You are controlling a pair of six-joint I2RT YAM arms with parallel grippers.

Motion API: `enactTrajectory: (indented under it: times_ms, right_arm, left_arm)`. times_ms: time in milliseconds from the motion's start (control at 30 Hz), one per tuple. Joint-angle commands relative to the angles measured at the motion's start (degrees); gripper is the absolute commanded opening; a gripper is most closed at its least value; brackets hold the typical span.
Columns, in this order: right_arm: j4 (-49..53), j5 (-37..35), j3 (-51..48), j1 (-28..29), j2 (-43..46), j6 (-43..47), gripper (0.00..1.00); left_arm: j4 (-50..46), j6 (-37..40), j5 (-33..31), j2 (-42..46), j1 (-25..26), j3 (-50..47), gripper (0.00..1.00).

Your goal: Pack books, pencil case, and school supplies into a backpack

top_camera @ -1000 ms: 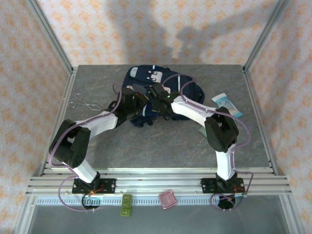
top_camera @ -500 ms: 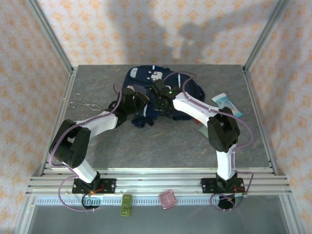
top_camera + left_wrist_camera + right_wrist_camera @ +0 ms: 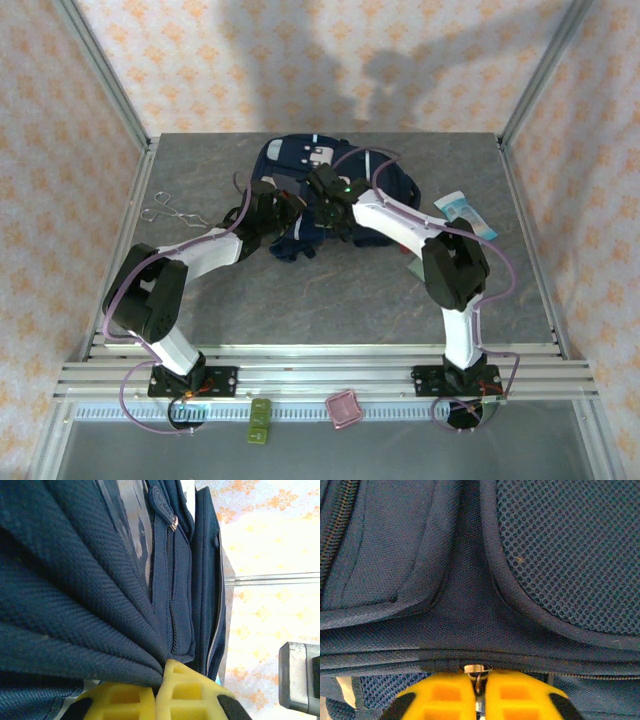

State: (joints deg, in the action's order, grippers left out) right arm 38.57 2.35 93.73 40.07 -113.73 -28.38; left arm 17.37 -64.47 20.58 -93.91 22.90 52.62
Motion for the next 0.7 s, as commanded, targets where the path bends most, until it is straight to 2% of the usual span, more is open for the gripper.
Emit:
enactTrajectory:
  times_ms: [0, 233, 467, 667]
  right_arm:
    - [-1.1, -2.5, 0.7, -0.3, -0.4, -0.4, 0.01]
    - [0.2, -4.9, -5.9, -2.4, 3.2, 2.2, 0.00]
    - [-0.9, -6.7, -15.0, -9.6, 8.7, 4.5, 0.00]
    - [-0.8, -12.8, -15.4, -12.7, 9.5, 6.5, 0.00]
  left_arm:
    - [2.8, 1.3, 0.5, -0.1, 0.6, 1.1, 0.00]
    - [1.9, 2.3, -0.7, 0.6, -0.9, 0.6, 0.00]
    - [-1.2, 5.1, -3.1, 1.9, -3.2, 0.2, 0.00]
    - [-2.5, 6.8, -4.4, 2.2, -5.0, 0.2, 0.00]
